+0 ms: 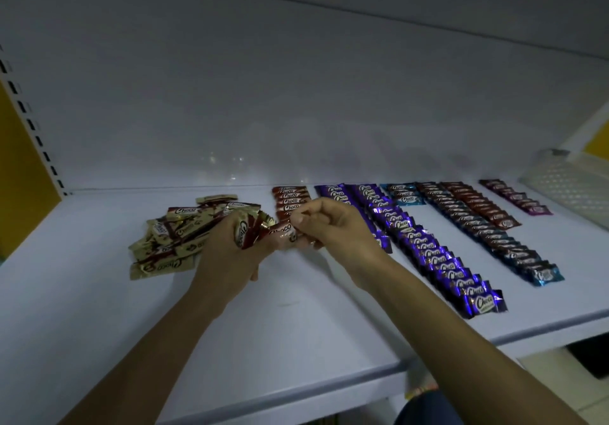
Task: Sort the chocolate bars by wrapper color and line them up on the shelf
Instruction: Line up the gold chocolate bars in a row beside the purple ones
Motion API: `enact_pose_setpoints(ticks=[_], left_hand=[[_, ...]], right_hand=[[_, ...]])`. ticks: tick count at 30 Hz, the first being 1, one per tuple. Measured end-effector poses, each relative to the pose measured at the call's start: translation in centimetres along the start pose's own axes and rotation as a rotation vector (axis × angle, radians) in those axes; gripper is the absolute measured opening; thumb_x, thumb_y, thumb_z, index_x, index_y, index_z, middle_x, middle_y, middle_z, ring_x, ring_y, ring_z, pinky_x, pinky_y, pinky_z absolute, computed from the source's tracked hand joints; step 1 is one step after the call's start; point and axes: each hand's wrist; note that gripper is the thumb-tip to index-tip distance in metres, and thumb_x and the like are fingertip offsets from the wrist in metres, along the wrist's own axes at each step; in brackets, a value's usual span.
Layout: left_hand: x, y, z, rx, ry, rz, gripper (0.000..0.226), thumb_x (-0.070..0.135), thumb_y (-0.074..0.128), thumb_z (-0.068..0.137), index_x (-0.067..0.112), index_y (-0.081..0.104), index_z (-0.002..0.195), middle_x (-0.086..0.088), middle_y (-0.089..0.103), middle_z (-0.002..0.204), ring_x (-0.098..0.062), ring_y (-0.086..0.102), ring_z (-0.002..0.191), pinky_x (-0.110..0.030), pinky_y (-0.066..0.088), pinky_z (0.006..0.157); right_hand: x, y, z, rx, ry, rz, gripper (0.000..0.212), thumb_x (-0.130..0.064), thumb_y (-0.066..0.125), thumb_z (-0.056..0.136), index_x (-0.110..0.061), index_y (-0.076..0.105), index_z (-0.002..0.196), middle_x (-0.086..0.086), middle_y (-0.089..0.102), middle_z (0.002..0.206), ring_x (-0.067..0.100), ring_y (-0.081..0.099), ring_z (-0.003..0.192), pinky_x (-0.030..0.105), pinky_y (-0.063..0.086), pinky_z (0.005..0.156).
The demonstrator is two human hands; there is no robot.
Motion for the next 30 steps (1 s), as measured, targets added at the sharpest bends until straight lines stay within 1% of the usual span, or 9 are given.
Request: enact_pose_setpoints(ticks=[2, 6, 9, 12, 15, 19, 23, 27, 30], left_hand=[[0.2, 0.1, -0.2, -0.019, 0.014, 0.001, 0.022, 0.012, 0.075, 0.080, 0.001, 0.058, 0.088, 0.006, 0.054, 0.044, -0.004, 0.041, 0.033, -0.015, 0.032, 0.034], [0.2, 0.1, -0.3, 0.046, 0.035, -0.061, 0.027, 0.022, 0.071, 0.082, 0.000, 0.056, 0.087, 0.003, 0.059, 0.049, -0.004, 0.042, 0.034, -0.014, 0.032, 0.035], [-0.2, 0.1, 0.1, 0.088, 0.043, -0.028, 0.028, 0.029, 0.067, 0.086, 0.002, 0.056, 0.087, 0.005, 0.063, 0.058, -0.005, 0.045, 0.039, -0.015, 0.035, 0.038], [-0.6, 0.1, 0.3, 0.088, 0.020, -0.012, 0.016, 0.029, 0.062, 0.091, 0.014, 0.057, 0.092, 0.007, 0.069, 0.071, -0.005, 0.054, 0.048, -0.018, 0.041, 0.046], [-1.0, 0.2, 0.2, 0.057, 0.017, -0.057, 0.008, 0.023, 0.056, 0.095, 0.015, 0.056, 0.097, 0.007, 0.071, 0.081, -0.004, 0.061, 0.058, -0.017, 0.042, 0.044], [-1.0, 0.2, 0.2, 0.070, 0.004, -0.050, 0.013, 0.016, 0.051, 0.098, 0.006, 0.058, 0.102, 0.005, 0.071, 0.086, -0.002, 0.062, 0.058, -0.014, 0.042, 0.043], [-1.1, 0.3, 0.3, 0.055, -0.025, -0.191, 0.017, 0.008, 0.039, 0.101, 0.004, 0.054, 0.109, -0.005, 0.067, 0.091, -0.004, 0.066, 0.063, -0.016, 0.048, 0.047], [-1.3, 0.3, 0.5, 0.060, -0.037, -0.223, 0.022, 0.015, 0.044, 0.100, 0.010, 0.054, 0.118, 0.001, 0.067, 0.093, -0.007, 0.070, 0.075, -0.018, 0.052, 0.052], [-0.9, 0.3, 0.3, 0.056, -0.008, -0.192, 0.022, 0.014, 0.048, 0.098, 0.015, 0.057, 0.119, 0.001, 0.068, 0.088, -0.007, 0.068, 0.065, -0.016, 0.047, 0.046]], right_hand=[[0.2, -0.5, -0.3, -0.007, -0.016, -0.038, 0.009, 0.007, 0.061, 0.086, -0.001, 0.062, 0.088, -0.006, 0.063, 0.052, 0.002, 0.058, 0.044, 0.010, 0.042, 0.047], [1.3, -1.9, -0.6, 0.039, -0.010, -0.242, 0.021, 0.007, 0.062, 0.085, -0.011, 0.065, 0.074, -0.008, 0.064, 0.057, 0.000, 0.056, 0.052, 0.014, 0.045, 0.060], [2.2, -2.9, -1.0, 0.034, -0.027, -0.608, 0.030, 0.004, 0.061, 0.086, -0.019, 0.068, 0.067, -0.012, 0.065, 0.065, -0.006, 0.055, 0.058, 0.013, 0.043, 0.064], [2.6, -3.2, -1.1, 0.048, -0.065, -0.948, 0.012, -0.012, 0.065, 0.086, -0.016, 0.077, 0.087, -0.005, 0.072, 0.087, 0.002, 0.058, 0.072, 0.018, 0.045, 0.071], [3.0, -3.0, -1.1, 0.011, -0.063, -1.129, 0.022, -0.029, 0.068, 0.085, -0.025, 0.073, 0.106, 0.002, 0.068, 0.105, 0.020, 0.058, 0.099, 0.037, 0.046, 0.088], [2.6, -2.6, -1.0, -0.003, -0.069, -1.165, 0.026, -0.033, 0.073, 0.081, -0.030, 0.071, 0.106, 0.001, 0.061, 0.108, 0.022, 0.051, 0.107, 0.036, 0.039, 0.091], [2.5, -1.8, -0.1, 0.086, -0.172, -1.264, 0.025, -0.031, 0.069, 0.084, -0.033, 0.069, 0.108, -0.003, 0.058, 0.111, 0.018, 0.045, 0.110, 0.026, 0.018, 0.075], [2.7, -1.5, 0.9, 0.119, -0.208, -1.294, 0.026, -0.034, 0.066, 0.086, -0.033, 0.068, 0.112, -0.001, 0.057, 0.114, 0.019, 0.044, 0.113, 0.028, 0.021, 0.082], [3.0, -1.6, 1.0, 0.114, -0.244, -1.323, 0.026, -0.031, 0.063, 0.089, -0.031, 0.068, 0.114, 0.000, 0.058, 0.113, 0.020, 0.046, 0.110, 0.029, 0.023, 0.083]])
Point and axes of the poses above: each hand's wrist, its own z-axis towards the middle knuckle, its own y-axis out of the palm, x = y × z
